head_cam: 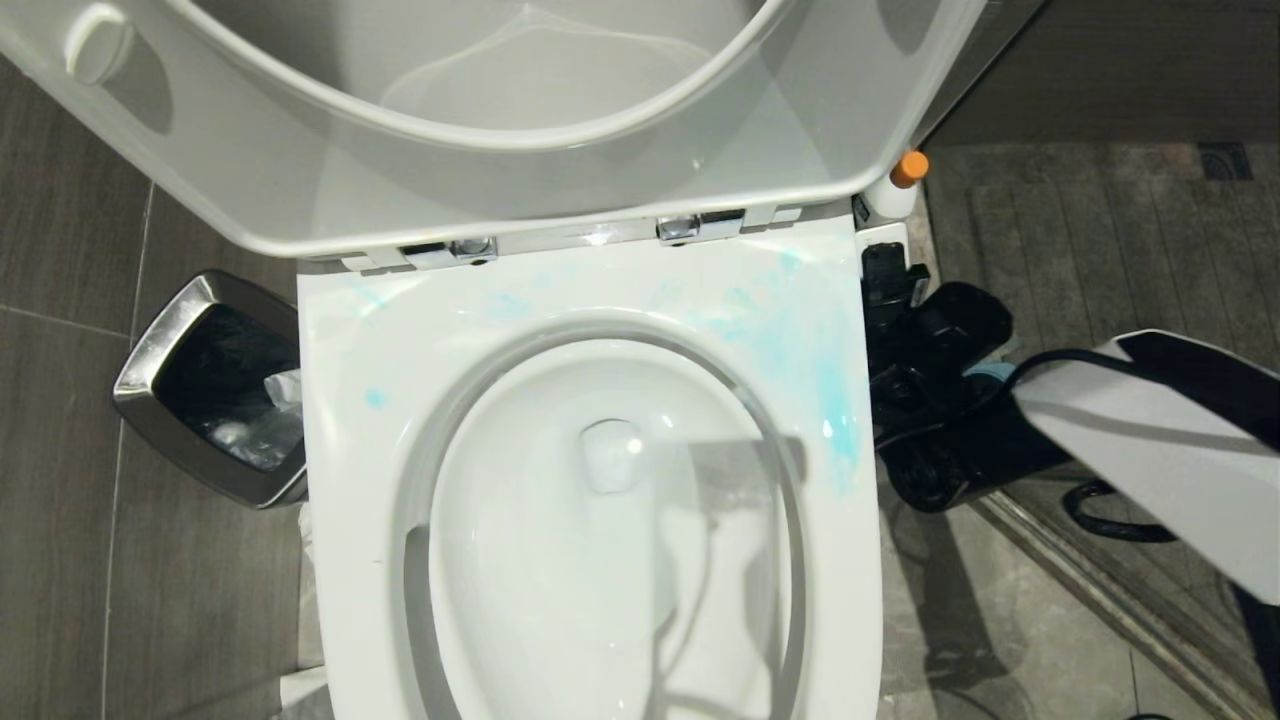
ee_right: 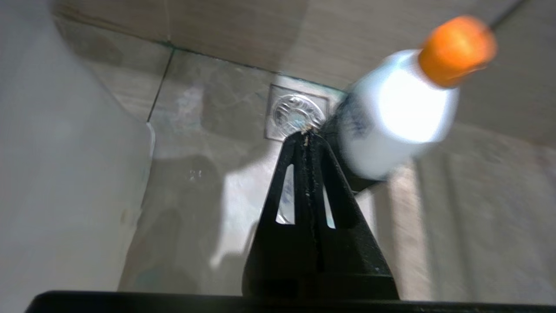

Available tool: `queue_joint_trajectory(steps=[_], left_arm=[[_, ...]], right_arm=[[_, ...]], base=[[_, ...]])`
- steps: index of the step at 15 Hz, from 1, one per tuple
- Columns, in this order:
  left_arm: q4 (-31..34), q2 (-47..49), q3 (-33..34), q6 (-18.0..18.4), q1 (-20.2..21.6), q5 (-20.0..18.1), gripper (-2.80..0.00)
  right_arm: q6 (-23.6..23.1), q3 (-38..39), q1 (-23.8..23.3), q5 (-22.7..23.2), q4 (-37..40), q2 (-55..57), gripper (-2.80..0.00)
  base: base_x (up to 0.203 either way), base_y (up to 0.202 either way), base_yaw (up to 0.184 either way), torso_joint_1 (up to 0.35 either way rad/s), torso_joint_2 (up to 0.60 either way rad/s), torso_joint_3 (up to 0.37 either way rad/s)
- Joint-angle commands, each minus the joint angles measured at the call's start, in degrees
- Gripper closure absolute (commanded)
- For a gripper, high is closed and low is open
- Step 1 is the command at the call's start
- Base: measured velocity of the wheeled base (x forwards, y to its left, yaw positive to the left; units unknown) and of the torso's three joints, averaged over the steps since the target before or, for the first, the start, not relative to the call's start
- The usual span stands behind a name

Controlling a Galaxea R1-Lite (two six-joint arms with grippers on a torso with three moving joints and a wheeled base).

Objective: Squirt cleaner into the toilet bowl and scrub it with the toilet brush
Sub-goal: Pour in the cleaning agent

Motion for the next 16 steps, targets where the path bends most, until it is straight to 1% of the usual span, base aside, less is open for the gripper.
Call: queue_joint_trajectory(steps=[1,3,5,7,8,9,11,12,14,16], left_arm=[[0.0,0.0,0.0,0.0,0.0,0.0,0.0],[0.0,0.0,0.0,0.0,0.0,0.0,0.0],[0.1,0.0,0.0,0.0,0.0,0.0,0.0],[0.1,0.0,0.0,0.0,0.0,0.0,0.0],[0.0,0.0,0.0,0.0,0.0,0.0,0.0],[0.0,0.0,0.0,0.0,0.0,0.0,0.0],[0.0,0.0,0.0,0.0,0.0,0.0,0.0],[0.0,0.0,0.0,0.0,0.0,0.0,0.0],[0.0,0.0,0.0,0.0,0.0,0.0,0.0],[0.0,0.0,0.0,0.0,0.0,0.0,0.0]], right_arm=[[-0.4,13.5,1.9,-0.7,2.4,-17.9,0.0],[-0.7,23.6,2.5,-1.7,7.1,-30.3,0.0],[-1.0,32.5,2.6,-3.7,10.6,-41.2,0.0],[-2.1,41.4,2.5,-5.3,13.3,-50.1,0.0],[-3.1,44.9,1.7,-6.1,14.5,-53.1,0.0],[-4.3,46.3,-0.7,-6.6,15.3,-54.5,0.0],[-6.2,44.5,-5.8,-6.8,16.1,-54.5,0.0],[-6.9,41.8,-8.4,-6.9,17.5,-54.5,0.0],[-7.4,35.5,-11.9,-6.8,20.9,-54.6,0.0],[-7.3,31.0,-13.3,-5.8,23.9,-55.4,0.0]], base=[[0.0,0.0,0.0,0.0,0.0,0.0],[0.0,0.0,0.0,0.0,0.0,0.0],[0.0,0.0,0.0,0.0,0.0,0.0],[0.0,0.0,0.0,0.0,0.0,0.0],[0.0,0.0,0.0,0.0,0.0,0.0],[0.0,0.0,0.0,0.0,0.0,0.0],[0.0,0.0,0.0,0.0,0.0,0.0],[0.0,0.0,0.0,0.0,0.0,0.0],[0.0,0.0,0.0,0.0,0.0,0.0],[0.0,0.0,0.0,0.0,0.0,0.0]])
